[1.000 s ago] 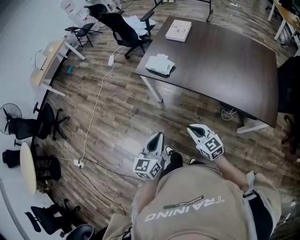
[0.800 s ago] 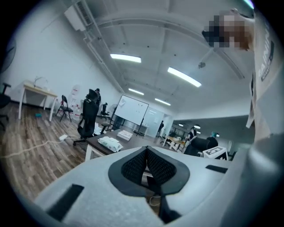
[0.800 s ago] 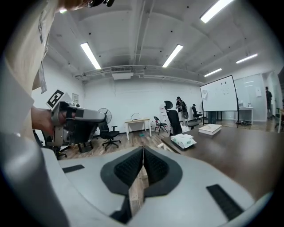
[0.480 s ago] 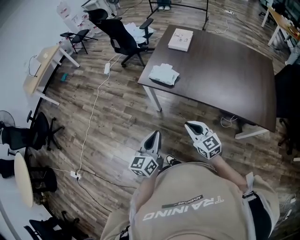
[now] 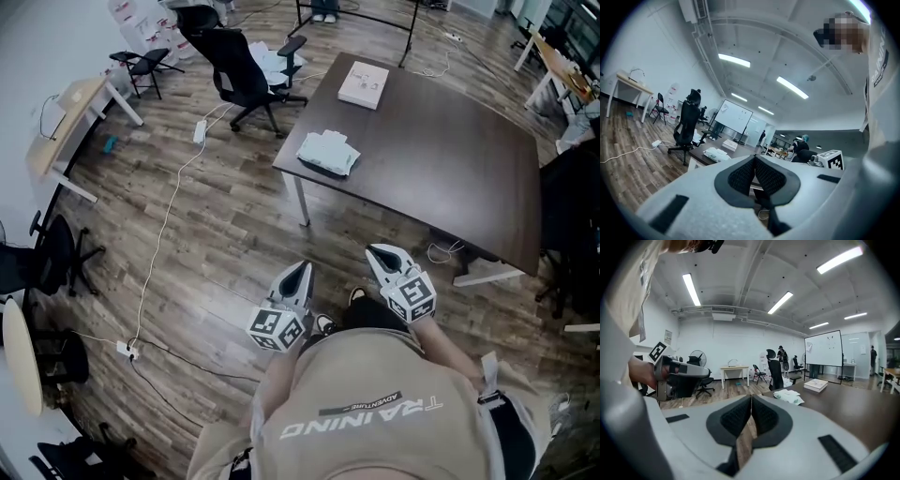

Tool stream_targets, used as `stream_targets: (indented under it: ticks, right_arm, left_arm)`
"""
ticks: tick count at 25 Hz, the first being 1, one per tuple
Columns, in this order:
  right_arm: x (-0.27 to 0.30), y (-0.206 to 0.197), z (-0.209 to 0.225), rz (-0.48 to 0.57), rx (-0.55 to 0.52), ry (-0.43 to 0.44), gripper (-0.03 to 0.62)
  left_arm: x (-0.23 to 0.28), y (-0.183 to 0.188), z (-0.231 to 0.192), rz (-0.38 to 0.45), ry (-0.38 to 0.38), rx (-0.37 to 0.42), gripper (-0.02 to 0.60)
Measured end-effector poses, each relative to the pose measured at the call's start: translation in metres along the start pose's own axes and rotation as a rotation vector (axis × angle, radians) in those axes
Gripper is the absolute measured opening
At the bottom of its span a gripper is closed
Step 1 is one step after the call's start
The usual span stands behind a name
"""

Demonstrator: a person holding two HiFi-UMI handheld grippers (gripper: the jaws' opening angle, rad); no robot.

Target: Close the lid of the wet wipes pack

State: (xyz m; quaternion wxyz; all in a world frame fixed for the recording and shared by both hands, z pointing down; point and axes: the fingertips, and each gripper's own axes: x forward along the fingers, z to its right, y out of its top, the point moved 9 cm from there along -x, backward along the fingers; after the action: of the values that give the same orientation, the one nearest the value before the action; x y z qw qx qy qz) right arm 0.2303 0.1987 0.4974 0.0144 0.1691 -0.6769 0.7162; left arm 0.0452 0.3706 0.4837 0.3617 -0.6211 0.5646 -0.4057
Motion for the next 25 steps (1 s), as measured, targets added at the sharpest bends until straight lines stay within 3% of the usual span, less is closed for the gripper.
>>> stream_targets:
  ticks: [6,12,20,25]
  right_arm:
    - [0.008,-0.017,0.008,-0.091,0.006,0.013,0.015]
    - [0.063,-0.027,0.02,-0.094,0.107,0.069,0.014]
    - [0.138,0.002,0.066,0.005,0.137,0.08,0.014]
    - [0.164,0.006,0.107,0.023,0.142,0.072,0.014]
  left_arm:
    - [0.013,-0.009,-0.002,-0.029,-0.009,-0.019,0.009]
    - [0.016,-0.013,-0.039,-0.102,0.082,-0.074,0.009]
    - [0.089,0.028,-0.07,-0.151,0.042,-0.018,0.009]
    - [0.134,0.072,-0.084,-0.139,0.027,0.112,0.009]
